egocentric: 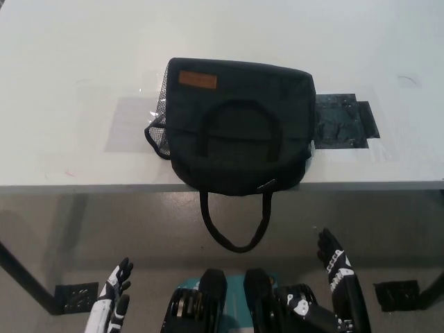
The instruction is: A soft travel bag is kept infront of the robot in the middle of the desk and the robot uses both its hands to press it to reduce its size
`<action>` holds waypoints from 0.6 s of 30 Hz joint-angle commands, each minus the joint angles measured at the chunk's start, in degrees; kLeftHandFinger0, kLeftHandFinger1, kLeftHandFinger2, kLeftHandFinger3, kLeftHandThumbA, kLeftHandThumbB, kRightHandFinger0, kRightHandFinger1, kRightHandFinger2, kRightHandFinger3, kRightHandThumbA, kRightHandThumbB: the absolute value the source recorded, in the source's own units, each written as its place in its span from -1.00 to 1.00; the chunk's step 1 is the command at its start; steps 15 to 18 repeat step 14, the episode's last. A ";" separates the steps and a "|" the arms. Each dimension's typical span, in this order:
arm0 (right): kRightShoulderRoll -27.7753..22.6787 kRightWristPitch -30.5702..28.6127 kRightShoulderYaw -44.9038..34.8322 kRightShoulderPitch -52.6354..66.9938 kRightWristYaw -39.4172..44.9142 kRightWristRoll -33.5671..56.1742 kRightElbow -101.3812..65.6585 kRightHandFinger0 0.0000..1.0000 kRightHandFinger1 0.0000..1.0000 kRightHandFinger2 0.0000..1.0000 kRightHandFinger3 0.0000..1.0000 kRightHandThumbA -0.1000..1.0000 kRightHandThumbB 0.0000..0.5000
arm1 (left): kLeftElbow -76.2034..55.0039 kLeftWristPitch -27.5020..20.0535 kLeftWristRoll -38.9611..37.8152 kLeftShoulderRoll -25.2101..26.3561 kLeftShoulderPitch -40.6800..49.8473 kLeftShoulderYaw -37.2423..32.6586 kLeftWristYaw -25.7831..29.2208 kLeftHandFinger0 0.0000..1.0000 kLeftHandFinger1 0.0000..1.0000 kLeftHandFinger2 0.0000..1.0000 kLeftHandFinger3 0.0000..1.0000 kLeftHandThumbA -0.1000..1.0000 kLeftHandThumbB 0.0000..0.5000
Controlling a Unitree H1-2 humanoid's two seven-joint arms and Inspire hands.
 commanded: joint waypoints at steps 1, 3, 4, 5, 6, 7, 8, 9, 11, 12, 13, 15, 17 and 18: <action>2.14 -0.93 -0.32 -0.03 0.61 2.11 -0.55 1.00 1.00 1.00 1.00 1.00 -0.71 | -2.31 -1.70 -5.01 -1.42 0.09 0.29 -1.41 1.00 1.00 1.00 1.00 1.00 0.02; 2.35 -1.20 -1.17 -1.40 0.04 2.15 0.13 1.00 1.00 1.00 1.00 1.00 -0.71 | -2.32 -0.06 -6.58 -2.39 -1.90 0.48 -1.76 1.00 1.00 1.00 1.00 1.00 -0.14; 2.34 -1.35 -1.51 -1.78 -0.16 1.84 0.35 1.00 1.00 1.00 1.00 1.00 -0.66 | -2.15 0.30 -6.76 -2.66 -2.55 0.61 -1.81 1.00 1.00 1.00 1.00 1.00 -0.17; 2.58 -1.90 -2.04 -2.04 -0.95 1.02 0.60 1.00 1.00 1.00 1.00 1.00 -0.61 | -1.28 -0.64 -5.94 -2.76 -3.69 0.86 -1.46 1.00 1.00 1.00 1.00 1.00 -0.23; 2.62 -2.00 -2.24 -2.14 -0.93 1.07 0.72 1.00 1.00 1.00 1.00 1.00 -0.61 | -0.86 -1.17 -6.05 -2.84 -4.01 1.03 -1.44 1.00 1.00 1.00 1.00 1.00 -0.27; 2.52 -2.30 -2.59 -2.39 -0.89 1.20 0.71 1.00 1.00 1.00 1.00 1.00 -0.65 | -0.57 -1.33 -6.17 -2.92 -4.57 1.07 -1.57 1.00 1.00 1.00 1.00 1.00 -0.24; 2.50 -2.71 -2.76 -2.47 -0.76 1.20 0.81 1.00 1.00 1.00 1.00 1.00 -0.66 | -0.52 -1.37 -6.33 -2.90 -4.68 1.17 -1.71 1.00 1.00 1.00 1.00 1.00 -0.23; 2.41 -2.70 -3.18 -2.58 -1.07 0.83 0.41 1.00 1.00 1.00 1.00 1.00 -0.63 | -0.66 -1.14 -6.17 -2.63 -4.97 1.39 -1.75 1.00 1.00 1.00 1.00 1.00 -0.23; 2.40 -3.11 -3.73 -3.23 -1.20 0.59 0.75 1.00 1.00 1.00 1.00 1.00 -0.63 | -0.62 -1.34 -6.51 -1.78 -5.24 1.71 -2.28 1.00 1.00 1.00 1.00 1.00 -0.30; 2.20 -3.26 -3.98 -3.87 -1.20 0.21 0.98 1.00 1.00 1.00 1.00 1.00 -0.65 | -0.22 -1.47 -6.06 -1.47 -5.75 1.95 -2.17 1.00 1.00 1.00 1.00 1.00 -0.30; 2.03 -3.49 -4.08 -4.21 -1.09 0.01 1.20 1.00 1.00 1.00 1.00 1.00 -0.65 | -0.23 -1.59 -5.20 -1.18 -5.83 2.25 -1.80 1.00 1.00 1.00 1.00 1.00 -0.34; 2.02 -3.43 -4.10 -4.21 -0.96 -0.01 1.15 1.00 1.00 1.00 1.00 1.00 -0.65 | -0.53 -1.32 -5.06 -0.88 -5.71 2.36 -1.89 1.00 1.00 1.00 1.00 1.00 -0.38; 2.02 -3.43 -4.10 -4.21 -0.96 -0.01 1.15 1.00 1.00 1.00 1.00 1.00 -0.65 | -0.53 -1.32 -5.06 -0.88 -5.71 2.36 -1.89 1.00 1.00 1.00 1.00 1.00 -0.38; 2.02 -3.43 -4.10 -4.21 -0.96 -0.01 1.15 1.00 1.00 1.00 1.00 1.00 -0.65 | -0.53 -1.32 -5.06 -0.88 -5.71 2.36 -1.89 1.00 1.00 1.00 1.00 1.00 -0.38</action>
